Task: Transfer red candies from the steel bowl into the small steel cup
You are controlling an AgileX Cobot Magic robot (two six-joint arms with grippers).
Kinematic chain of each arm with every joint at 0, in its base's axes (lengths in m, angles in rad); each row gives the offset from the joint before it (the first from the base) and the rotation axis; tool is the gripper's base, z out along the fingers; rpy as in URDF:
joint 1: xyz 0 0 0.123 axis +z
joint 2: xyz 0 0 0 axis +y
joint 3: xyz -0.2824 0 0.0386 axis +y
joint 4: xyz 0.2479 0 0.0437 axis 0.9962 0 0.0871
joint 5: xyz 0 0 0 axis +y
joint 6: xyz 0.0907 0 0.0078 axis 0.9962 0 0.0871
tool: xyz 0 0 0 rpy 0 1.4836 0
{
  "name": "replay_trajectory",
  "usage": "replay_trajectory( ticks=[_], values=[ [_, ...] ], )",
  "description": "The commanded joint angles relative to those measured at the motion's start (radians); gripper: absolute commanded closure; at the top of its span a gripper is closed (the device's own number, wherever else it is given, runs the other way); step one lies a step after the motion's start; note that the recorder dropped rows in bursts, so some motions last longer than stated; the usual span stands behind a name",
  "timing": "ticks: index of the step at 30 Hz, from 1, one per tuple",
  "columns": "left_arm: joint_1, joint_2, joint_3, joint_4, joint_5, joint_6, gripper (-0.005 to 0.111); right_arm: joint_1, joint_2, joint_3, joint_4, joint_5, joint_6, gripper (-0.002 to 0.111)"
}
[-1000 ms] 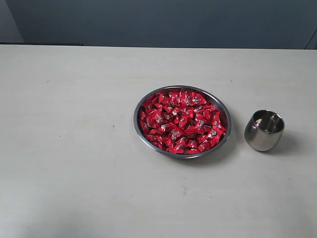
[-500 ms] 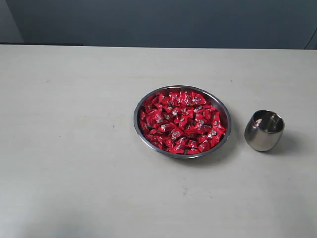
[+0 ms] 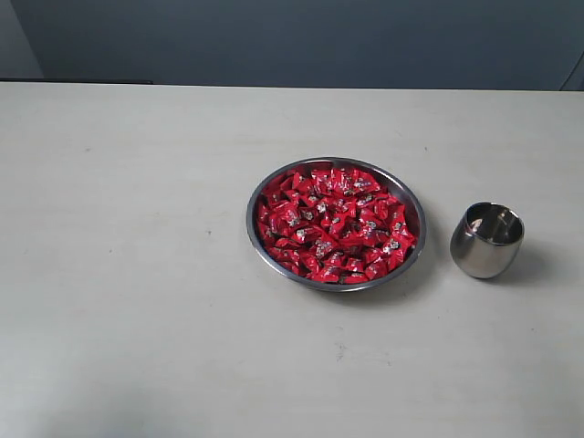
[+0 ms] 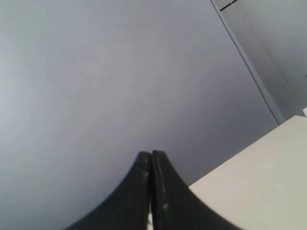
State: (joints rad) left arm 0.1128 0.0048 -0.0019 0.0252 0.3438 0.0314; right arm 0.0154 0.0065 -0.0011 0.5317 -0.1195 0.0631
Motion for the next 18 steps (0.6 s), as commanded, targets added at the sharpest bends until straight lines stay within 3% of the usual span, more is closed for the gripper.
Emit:
replay_trajectory(
  ticks=[1, 5, 9, 13, 18],
  values=[
    [-0.005, -0.005, 0.002, 0.002, -0.01, -0.002, 0.106, 0.003, -0.007, 0.001, 0.07, -0.134, 0.0, 0.108],
    [-0.005, -0.005, 0.002, 0.002, -0.01, -0.002, 0.106, 0.003, -0.007, 0.001, 0.068, -0.151, -0.012, 0.108],
    [-0.005, -0.005, 0.002, 0.002, -0.01, -0.002, 0.106, 0.003, -0.007, 0.001, 0.054, -0.034, -0.014, 0.108],
    [-0.005, -0.005, 0.002, 0.002, -0.01, -0.002, 0.106, 0.003, -0.007, 0.001, -0.079, 0.06, -0.044, 0.108],
    [-0.005, -0.005, 0.002, 0.002, -0.01, -0.002, 0.106, 0.009, -0.007, 0.001, -0.03, 0.053, -0.044, 0.108]
  ],
)
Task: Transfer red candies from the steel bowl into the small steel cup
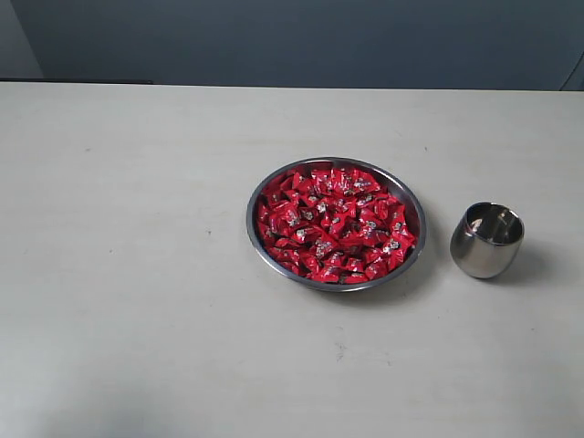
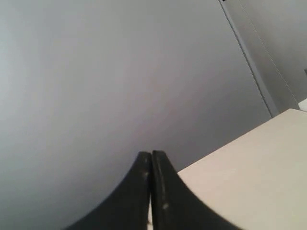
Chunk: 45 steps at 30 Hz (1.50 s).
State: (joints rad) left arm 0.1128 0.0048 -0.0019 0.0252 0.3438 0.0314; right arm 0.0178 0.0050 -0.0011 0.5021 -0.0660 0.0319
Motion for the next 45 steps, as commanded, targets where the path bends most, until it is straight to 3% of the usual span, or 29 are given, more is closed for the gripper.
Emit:
replay_trajectory(
  ticks=[1, 6, 11, 13, 17, 21, 24, 26, 33, 38, 41, 45],
  values=[
    [-0.005, -0.005, 0.002, 0.002, -0.01, -0.002, 0.106, 0.007, -0.005, 0.001, 0.002, -0.009, -0.013, 0.108],
    [-0.005, -0.005, 0.002, 0.002, -0.01, -0.002, 0.106, 0.007, -0.005, 0.001, 0.002, -0.083, 0.014, 0.108],
    [-0.005, -0.005, 0.002, 0.002, -0.01, -0.002, 0.106, 0.007, 0.028, -0.109, -0.053, -0.057, 0.014, 0.108],
    [-0.005, -0.005, 0.002, 0.002, -0.01, -0.002, 0.106, 0.007, 0.141, -0.224, -0.17, -0.041, 0.014, 0.108],
    [-0.005, -0.005, 0.002, 0.002, -0.01, -0.002, 0.106, 0.007, 0.573, -0.548, -0.35, 0.145, 0.003, 0.108],
    [-0.005, -0.005, 0.002, 0.002, -0.01, -0.002, 0.106, 0.13, 1.076, -0.943, -0.31, 0.388, -0.271, 0.108],
    [-0.005, -0.005, 0.002, 0.002, -0.01, -0.002, 0.106, 0.252, 1.362, -1.166, 0.02, 0.59, -0.654, 0.108],
    [-0.005, -0.005, 0.002, 0.002, -0.01, -0.002, 0.106, 0.309, 1.499, -1.243, 0.163, 0.689, -0.809, 0.108],
    [-0.005, -0.005, 0.002, 0.002, -0.01, -0.002, 0.106, 0.401, 1.733, -1.257, 0.184, 0.739, -0.818, 0.106],
    [-0.005, -0.005, 0.002, 0.002, -0.01, -0.002, 0.106, 0.449, 1.832, -1.257, 0.129, 0.779, -0.809, 0.082],
    [-0.005, -0.005, 0.002, 0.002, -0.01, -0.002, 0.106, 0.454, 1.869, -1.257, 0.076, 0.818, -0.67, 0.073],
    [-0.005, -0.005, 0.002, 0.002, -0.01, -0.002, 0.106, 0.454, 1.896, -1.257, -0.075, 0.844, -0.497, 0.073]
  ],
)
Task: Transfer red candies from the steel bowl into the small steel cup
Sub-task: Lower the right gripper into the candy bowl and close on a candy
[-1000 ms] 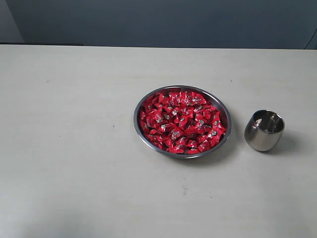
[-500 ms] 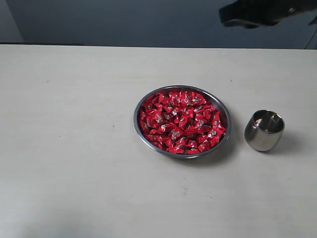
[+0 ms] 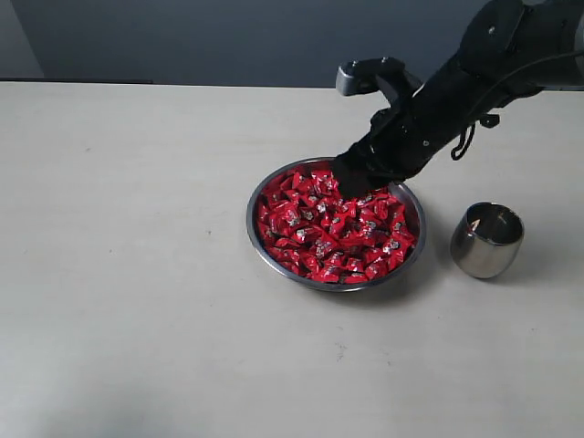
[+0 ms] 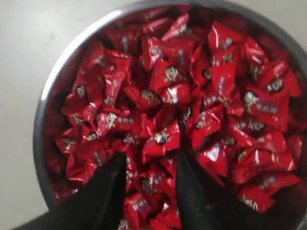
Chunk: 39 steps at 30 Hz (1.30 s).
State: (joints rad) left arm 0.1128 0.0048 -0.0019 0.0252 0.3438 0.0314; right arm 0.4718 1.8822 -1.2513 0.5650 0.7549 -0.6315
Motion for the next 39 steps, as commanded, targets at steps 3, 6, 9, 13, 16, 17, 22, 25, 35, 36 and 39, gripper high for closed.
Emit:
replay_trajectory(
  ticks=[3, 6, 9, 13, 16, 17, 22, 25, 35, 36, 39],
  values=[
    [-0.005, -0.005, 0.002, 0.002, -0.01, -0.002, 0.106, 0.0, 0.023, -0.007, -0.254, 0.051, 0.35, 0.073],
    [-0.005, -0.005, 0.002, 0.002, -0.01, -0.002, 0.106, 0.006, 0.024, -0.007, -0.26, 0.08, 0.425, 0.073],
    [-0.005, -0.005, 0.002, 0.002, -0.01, -0.002, 0.106, 0.011, 0.029, -0.007, -0.261, 0.041, 0.555, 0.073],
    [-0.005, -0.005, 0.002, 0.002, -0.01, -0.002, 0.106, 0.032, 0.031, -0.011, -0.269, -0.016, 0.682, 0.073],
    [-0.005, -0.005, 0.002, 0.002, -0.01, -0.002, 0.106, 0.054, 0.072, -0.046, -0.269, -0.005, 0.74, 0.073],
    [-0.005, -0.005, 0.002, 0.002, -0.01, -0.002, 0.106, 0.058, 0.088, -0.064, -0.271, 0.013, 0.747, 0.073],
    [-0.005, -0.005, 0.002, 0.002, -0.01, -0.002, 0.106, 0.1, 0.155, -0.181, -0.483, 0.18, 0.922, 0.073],
    [-0.005, -0.005, 0.002, 0.002, -0.01, -0.002, 0.106, 0.112, 0.164, -0.191, -0.467, 0.178, 0.945, 0.073],
    [-0.005, -0.005, 0.002, 0.002, -0.01, -0.002, 0.106, 0.129, 0.227, -0.191, -0.474, 0.186, 0.948, 0.073],
    [-0.005, -0.005, 0.002, 0.002, -0.01, -0.002, 0.106, 0.129, 0.227, -0.191, -0.479, 0.181, 0.948, 0.073],
    [-0.005, -0.005, 0.002, 0.002, -0.01, -0.002, 0.106, 0.129, 0.227, -0.191, -0.49, 0.175, 0.948, 0.074]
  ],
)
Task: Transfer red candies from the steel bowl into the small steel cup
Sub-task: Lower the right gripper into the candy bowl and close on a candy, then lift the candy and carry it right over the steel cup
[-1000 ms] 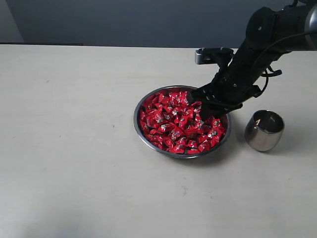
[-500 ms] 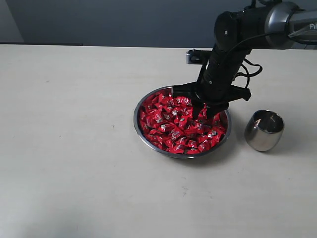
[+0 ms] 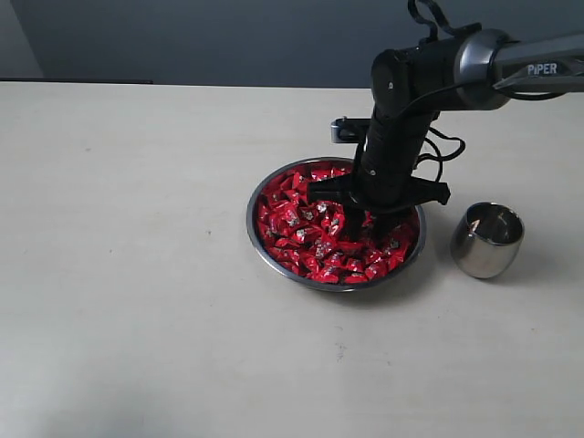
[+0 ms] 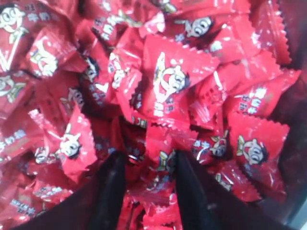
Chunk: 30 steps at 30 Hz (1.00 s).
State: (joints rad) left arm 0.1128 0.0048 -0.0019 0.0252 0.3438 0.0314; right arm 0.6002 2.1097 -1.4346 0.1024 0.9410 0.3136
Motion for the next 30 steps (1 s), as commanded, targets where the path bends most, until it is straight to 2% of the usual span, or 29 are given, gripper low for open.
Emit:
replay_trajectory(
  ticks=[1, 5, 15, 17, 23, 30],
  values=[
    [-0.005, -0.005, 0.002, 0.002, -0.01, -0.002, 0.106, 0.0, 0.0, -0.007, -0.031, -0.013, 0.003, 0.075],
    [-0.005, -0.005, 0.002, 0.002, -0.01, -0.002, 0.106, 0.0, 0.0, -0.007, -0.034, -0.013, 0.003, 0.079],
    [-0.005, -0.005, 0.002, 0.002, -0.01, -0.002, 0.106, 0.0, 0.046, -0.007, -0.042, 0.018, 0.003, 0.079],
    [-0.005, -0.005, 0.002, 0.002, -0.01, -0.002, 0.106, 0.0, 0.046, -0.007, -0.044, 0.018, 0.003, 0.084],
    [-0.005, -0.005, 0.002, 0.002, -0.01, -0.002, 0.106, 0.0, 0.045, -0.007, -0.064, 0.018, -0.003, 0.108],
    [-0.005, -0.005, 0.002, 0.002, -0.01, -0.002, 0.106, 0.0, 0.007, -0.007, -0.079, 0.021, -0.015, 0.109]
  ],
)
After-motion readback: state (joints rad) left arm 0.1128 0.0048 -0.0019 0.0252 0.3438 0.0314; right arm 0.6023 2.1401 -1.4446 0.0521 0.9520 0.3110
